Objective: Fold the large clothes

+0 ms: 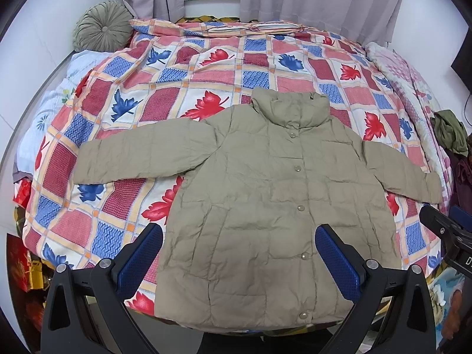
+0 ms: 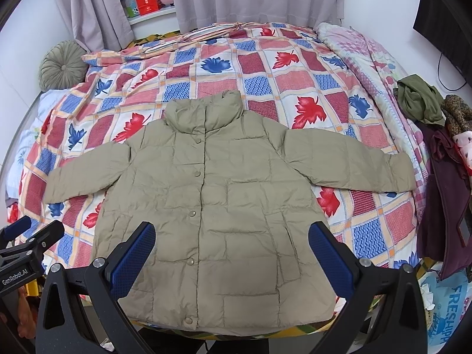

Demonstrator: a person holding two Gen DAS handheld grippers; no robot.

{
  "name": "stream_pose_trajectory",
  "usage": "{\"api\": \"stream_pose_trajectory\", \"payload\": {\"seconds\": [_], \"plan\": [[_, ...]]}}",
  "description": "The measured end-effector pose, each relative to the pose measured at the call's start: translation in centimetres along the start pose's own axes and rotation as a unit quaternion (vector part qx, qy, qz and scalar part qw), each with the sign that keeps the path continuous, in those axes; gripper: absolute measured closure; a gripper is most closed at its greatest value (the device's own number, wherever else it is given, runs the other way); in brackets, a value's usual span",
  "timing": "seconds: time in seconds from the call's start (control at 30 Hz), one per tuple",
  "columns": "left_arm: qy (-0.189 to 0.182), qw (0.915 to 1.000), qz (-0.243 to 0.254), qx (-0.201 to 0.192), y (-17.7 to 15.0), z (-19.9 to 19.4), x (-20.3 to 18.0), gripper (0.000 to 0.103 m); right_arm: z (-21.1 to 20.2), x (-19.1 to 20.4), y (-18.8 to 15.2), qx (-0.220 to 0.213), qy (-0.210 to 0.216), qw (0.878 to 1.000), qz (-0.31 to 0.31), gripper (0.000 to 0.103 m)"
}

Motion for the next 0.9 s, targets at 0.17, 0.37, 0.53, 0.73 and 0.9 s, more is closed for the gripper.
{"api": "stream_pose_trajectory", "payload": {"seconds": [0.17, 0.37, 0.53, 0.73, 0.9], "plan": [[-0.002, 0.9999, -0.010, 0.007, -0.2, 0.7, 1.8, 0.000, 0.2, 0.3, 0.3, 0.003, 0.002, 1.000, -0.004, 0.000], [0.002, 0.9982, -0.050, 0.034, -0.9, 3.1, 6.6, 0.000, 1.8, 2.7, 0.2, 0.019, 0.024, 1.000, -0.004, 0.000], [0.003, 0.9934, -0.095, 0.064, -2.2, 6.4, 12.4, 0.000, 4.4, 6.1, 0.1, 0.045, 0.057, 0.997, 0.002, 0.000], [-0.030, 0.9826, -0.172, 0.064, -2.7, 11.1, 20.0, 0.000, 7.1, 11.4, -0.7, 0.041, 0.084, 0.995, -0.028, 0.000], [-0.110, 0.9612, -0.249, 0.043, -2.0, 16.8, 25.0, 0.000, 11.6, 15.6, -1.8, 0.108, 0.108, 0.987, -0.043, 0.000]]}}
Point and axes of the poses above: each gripper's, at about its wrist camera, not at the fingertips, and z roughly the way its jaws point, x to its left, y to its top, the point moved 2 cm from there along z, roughly the way its jaws point, and after that the axes turned 3 degrees about -y, right-handed, at the moved point
